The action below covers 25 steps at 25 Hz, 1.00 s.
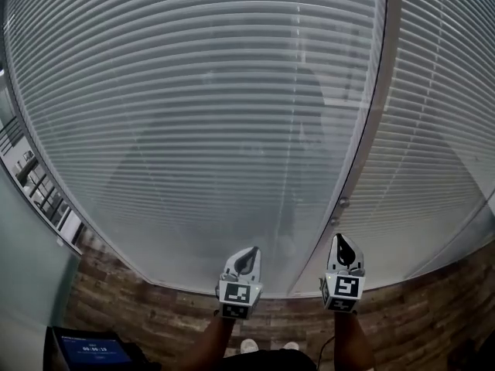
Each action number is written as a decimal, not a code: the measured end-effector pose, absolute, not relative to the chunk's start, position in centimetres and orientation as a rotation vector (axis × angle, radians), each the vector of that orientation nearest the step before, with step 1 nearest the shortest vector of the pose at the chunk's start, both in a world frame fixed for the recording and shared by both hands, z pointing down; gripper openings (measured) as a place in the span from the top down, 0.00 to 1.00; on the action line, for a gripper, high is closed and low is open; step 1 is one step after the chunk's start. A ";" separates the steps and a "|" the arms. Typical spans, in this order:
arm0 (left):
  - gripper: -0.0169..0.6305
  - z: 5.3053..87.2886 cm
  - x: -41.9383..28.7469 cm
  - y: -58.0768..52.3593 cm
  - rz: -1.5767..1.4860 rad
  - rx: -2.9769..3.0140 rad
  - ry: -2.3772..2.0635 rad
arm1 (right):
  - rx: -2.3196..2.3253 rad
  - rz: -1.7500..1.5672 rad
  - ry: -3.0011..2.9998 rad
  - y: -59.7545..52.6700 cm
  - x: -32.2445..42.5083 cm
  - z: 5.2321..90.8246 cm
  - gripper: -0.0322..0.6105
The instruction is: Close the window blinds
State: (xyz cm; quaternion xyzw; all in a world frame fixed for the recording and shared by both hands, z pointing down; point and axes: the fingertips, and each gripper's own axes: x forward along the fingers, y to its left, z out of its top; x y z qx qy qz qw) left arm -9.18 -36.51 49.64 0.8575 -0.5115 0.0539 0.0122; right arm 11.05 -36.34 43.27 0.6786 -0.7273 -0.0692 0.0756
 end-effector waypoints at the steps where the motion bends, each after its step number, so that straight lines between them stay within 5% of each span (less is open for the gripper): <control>1: 0.99 49.7 -9.4 -36.4 0.164 2.660 -1.600 | 2.029 -0.170 -2.182 -36.0 11.1 43.7 0.95; 25: 0.98 49.9 -9.2 -21.8 0.193 2.440 -1.869 | 1.801 -0.018 -2.398 -22.0 12.0 49.3 0.95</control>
